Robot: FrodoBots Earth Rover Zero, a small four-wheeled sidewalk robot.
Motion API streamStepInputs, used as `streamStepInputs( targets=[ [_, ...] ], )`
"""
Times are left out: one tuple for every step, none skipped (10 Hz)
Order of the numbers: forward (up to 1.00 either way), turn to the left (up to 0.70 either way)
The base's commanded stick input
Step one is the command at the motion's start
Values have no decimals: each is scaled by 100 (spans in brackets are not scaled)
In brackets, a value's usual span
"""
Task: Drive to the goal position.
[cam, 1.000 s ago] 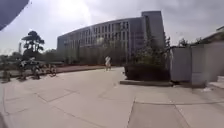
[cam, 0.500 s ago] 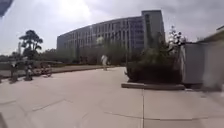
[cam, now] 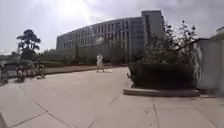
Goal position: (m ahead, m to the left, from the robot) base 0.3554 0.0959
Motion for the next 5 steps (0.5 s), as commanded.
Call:
streamStepInputs(
  targets=[
    [100, 0],
    [100, 0],
    [100, 0],
    [100, 0],
    [100, 0]
  ],
)
